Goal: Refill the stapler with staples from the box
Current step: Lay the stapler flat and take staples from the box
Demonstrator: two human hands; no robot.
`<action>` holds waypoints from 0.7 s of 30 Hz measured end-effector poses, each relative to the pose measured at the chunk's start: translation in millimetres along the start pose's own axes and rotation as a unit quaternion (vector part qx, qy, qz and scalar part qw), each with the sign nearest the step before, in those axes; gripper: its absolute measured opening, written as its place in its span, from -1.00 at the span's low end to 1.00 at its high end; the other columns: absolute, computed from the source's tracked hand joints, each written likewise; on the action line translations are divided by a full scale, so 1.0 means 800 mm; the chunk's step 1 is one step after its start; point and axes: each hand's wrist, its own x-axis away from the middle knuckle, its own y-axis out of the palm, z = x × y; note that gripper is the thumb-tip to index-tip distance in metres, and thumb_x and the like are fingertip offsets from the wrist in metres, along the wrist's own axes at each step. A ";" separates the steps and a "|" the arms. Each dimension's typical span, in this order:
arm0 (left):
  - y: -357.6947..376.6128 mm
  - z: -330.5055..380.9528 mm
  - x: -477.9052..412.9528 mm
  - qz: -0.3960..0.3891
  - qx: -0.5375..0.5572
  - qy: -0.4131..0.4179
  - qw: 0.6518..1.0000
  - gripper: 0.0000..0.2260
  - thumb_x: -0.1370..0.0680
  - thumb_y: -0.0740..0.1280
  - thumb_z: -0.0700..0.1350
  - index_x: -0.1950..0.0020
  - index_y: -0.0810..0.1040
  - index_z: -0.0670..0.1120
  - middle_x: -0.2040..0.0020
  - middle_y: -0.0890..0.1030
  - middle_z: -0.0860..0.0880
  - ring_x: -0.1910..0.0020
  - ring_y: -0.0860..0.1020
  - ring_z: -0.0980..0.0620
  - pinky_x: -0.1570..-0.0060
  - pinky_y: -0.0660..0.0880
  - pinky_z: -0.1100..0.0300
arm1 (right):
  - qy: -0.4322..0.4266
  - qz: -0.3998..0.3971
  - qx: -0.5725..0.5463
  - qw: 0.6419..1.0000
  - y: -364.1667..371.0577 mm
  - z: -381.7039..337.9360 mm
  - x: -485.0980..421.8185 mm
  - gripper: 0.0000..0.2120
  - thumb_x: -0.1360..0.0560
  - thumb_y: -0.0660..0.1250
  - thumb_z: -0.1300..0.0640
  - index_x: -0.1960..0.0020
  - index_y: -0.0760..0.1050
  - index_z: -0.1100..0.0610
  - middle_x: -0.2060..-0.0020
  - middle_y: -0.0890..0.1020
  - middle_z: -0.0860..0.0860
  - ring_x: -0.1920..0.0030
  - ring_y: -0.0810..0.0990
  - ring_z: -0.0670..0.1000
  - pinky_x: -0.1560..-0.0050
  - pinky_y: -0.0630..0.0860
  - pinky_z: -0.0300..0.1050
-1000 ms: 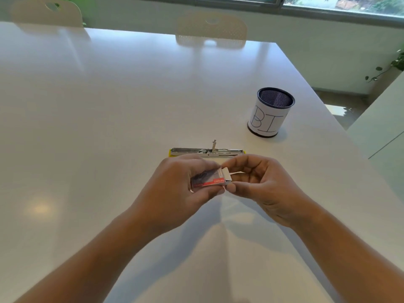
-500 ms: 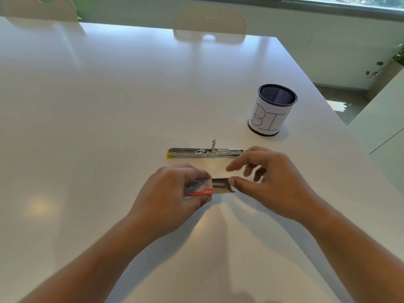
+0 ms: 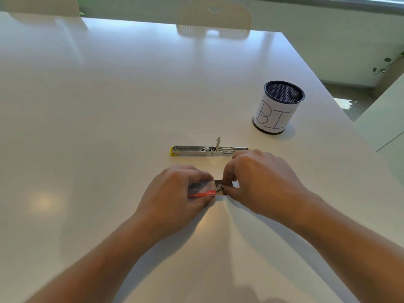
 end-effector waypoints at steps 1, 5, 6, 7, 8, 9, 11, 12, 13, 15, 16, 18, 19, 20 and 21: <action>0.000 0.000 0.000 0.001 0.001 0.000 1.000 -0.71 -0.35 0.48 0.05 -0.05 0.68 0.08 0.14 0.63 0.19 0.12 0.58 0.12 0.09 0.55 0.07 | -0.003 -0.001 -0.003 1.000 0.000 0.000 0.000 -0.88 -0.41 0.39 -0.10 0.13 0.64 -0.09 0.16 0.61 -0.15 0.17 0.60 0.02 0.25 0.57 -0.08; 0.000 0.000 0.001 0.001 0.008 -0.001 1.000 -0.72 -0.35 0.47 0.05 -0.05 0.68 0.08 0.13 0.64 0.18 0.10 0.58 0.11 0.07 0.55 0.05 | 0.018 0.007 -0.055 0.998 -0.004 0.004 0.002 -0.90 -0.36 0.41 -0.09 0.21 0.61 -0.08 0.23 0.61 -0.16 0.22 0.58 -0.07 0.31 0.50 -0.15; 0.000 0.000 0.001 0.004 0.012 -0.003 1.000 -0.72 -0.35 0.47 0.05 -0.05 0.68 0.08 0.12 0.64 0.18 0.09 0.59 0.11 0.06 0.55 0.06 | 0.038 0.011 -0.086 0.995 -0.007 0.008 0.002 -0.91 -0.34 0.41 -0.07 0.26 0.60 -0.07 0.29 0.62 -0.15 0.26 0.58 -0.11 0.31 0.50 -0.17; 0.001 -0.001 0.001 0.007 0.017 -0.008 1.000 -0.73 -0.35 0.49 0.04 -0.04 0.69 0.09 0.11 0.63 0.18 0.09 0.59 0.13 0.05 0.55 0.07 | 0.062 0.019 -0.124 0.990 -0.010 0.014 0.003 -0.91 -0.31 0.42 -0.05 0.30 0.59 -0.04 0.35 0.64 -0.14 0.30 0.59 -0.13 0.32 0.50 -0.22; 0.001 -0.002 0.002 0.011 0.023 -0.013 1.000 -0.72 -0.35 0.51 0.02 -0.04 0.69 0.09 0.09 0.62 0.19 0.08 0.59 0.15 0.03 0.54 0.09 | 0.087 0.030 -0.159 0.983 -0.012 0.020 0.004 -0.91 -0.29 0.42 -0.02 0.33 0.59 -0.02 0.41 0.64 -0.13 0.35 0.59 -0.14 0.36 0.48 -0.28; 0.002 -0.003 0.002 0.016 0.026 -0.018 0.999 -0.72 -0.34 0.54 0.01 -0.05 0.69 0.10 0.07 0.60 0.19 0.07 0.59 0.15 0.02 0.54 0.12 | 0.109 0.037 -0.184 0.976 -0.013 0.026 0.006 -0.92 -0.27 0.43 0.01 0.35 0.58 0.00 0.44 0.64 -0.12 0.39 0.58 -0.15 0.41 0.46 -0.35; 0.002 -0.005 0.002 0.024 0.018 -0.020 0.999 -0.69 -0.33 0.58 -0.01 -0.05 0.69 0.12 0.07 0.53 0.20 0.04 0.55 0.14 0.03 0.50 0.18 | 0.150 0.026 -0.234 0.960 -0.011 0.034 0.010 -0.92 -0.26 0.46 0.04 0.36 0.59 0.02 0.44 0.66 -0.11 0.46 0.55 -0.18 0.45 0.46 -0.37; 0.002 -0.006 0.001 0.028 0.009 -0.020 0.999 -0.68 -0.32 0.59 -0.01 -0.05 0.69 0.12 0.08 0.50 0.20 0.03 0.52 0.14 0.03 0.47 0.21 | 0.165 0.010 -0.268 0.949 -0.009 0.035 0.012 -0.92 -0.27 0.47 0.06 0.34 0.60 0.04 0.43 0.68 -0.08 0.47 0.55 -0.18 0.43 0.51 -0.31; 0.002 -0.006 0.001 0.031 0.004 -0.022 0.999 -0.67 -0.31 0.60 -0.01 -0.05 0.70 0.11 0.09 0.48 0.20 0.03 0.51 0.12 0.05 0.44 0.24 | 0.176 -0.009 -0.307 0.935 -0.007 0.034 0.013 -0.92 -0.29 0.49 0.08 0.32 0.62 0.05 0.41 0.70 -0.04 0.45 0.58 -0.14 0.38 0.58 -0.20; 0.003 -0.005 0.000 0.037 0.014 -0.032 0.999 -0.64 -0.29 0.62 -0.03 -0.06 0.70 0.10 0.11 0.49 0.18 0.05 0.51 0.14 0.10 0.39 0.35 | 0.188 -0.032 -0.372 0.908 -0.002 0.030 0.015 -0.92 -0.32 0.50 0.12 0.29 0.63 0.10 0.39 0.72 0.06 0.41 0.62 -0.04 0.26 0.66 0.04; 0.004 -0.005 0.000 0.041 0.027 -0.036 0.998 -0.64 -0.28 0.63 -0.06 -0.05 0.70 0.09 0.11 0.50 0.16 0.07 0.52 0.15 0.13 0.37 0.42 | 0.191 -0.034 -0.394 0.898 0.001 0.028 0.016 -0.91 -0.33 0.51 0.13 0.28 0.63 0.13 0.38 0.72 0.10 0.40 0.62 -0.01 0.23 0.65 0.14; 0.006 -0.004 0.000 0.050 0.055 -0.042 0.996 -0.63 -0.27 0.64 -0.10 -0.05 0.71 0.05 0.10 0.52 0.13 0.09 0.54 0.15 0.18 0.37 0.50 | 0.191 -0.020 -0.420 0.887 0.005 0.024 0.018 -0.91 -0.33 0.50 0.14 0.26 0.63 0.14 0.37 0.72 0.14 0.39 0.61 0.02 0.20 0.63 0.24; 0.006 -0.003 0.000 0.056 0.066 -0.045 0.995 -0.63 -0.27 0.64 -0.10 -0.06 0.71 0.04 0.09 0.53 0.13 0.08 0.54 0.16 0.18 0.39 0.50 | 0.194 -0.002 -0.423 0.885 0.006 0.023 0.018 -0.92 -0.33 0.50 0.13 0.26 0.63 0.13 0.37 0.72 0.13 0.40 0.62 0.05 0.21 0.63 0.24; 0.006 -0.003 0.000 0.063 0.072 -0.050 0.994 -0.62 -0.27 0.64 -0.09 -0.06 0.71 0.05 0.09 0.54 0.14 0.09 0.55 0.18 0.18 0.39 0.50 | 0.202 0.020 -0.418 0.886 0.007 0.024 0.018 -0.92 -0.32 0.50 0.12 0.26 0.63 0.10 0.37 0.72 0.11 0.40 0.64 0.09 0.20 0.63 0.22; 0.005 -0.002 0.000 0.071 0.070 -0.054 0.994 -0.59 -0.26 0.64 -0.06 -0.08 0.70 0.06 0.09 0.55 0.16 0.10 0.54 0.20 0.17 0.39 0.48 | 0.214 0.042 -0.409 0.886 0.008 0.026 0.018 -0.93 -0.32 0.51 0.10 0.26 0.63 0.07 0.37 0.72 0.09 0.37 0.66 0.13 0.19 0.64 0.20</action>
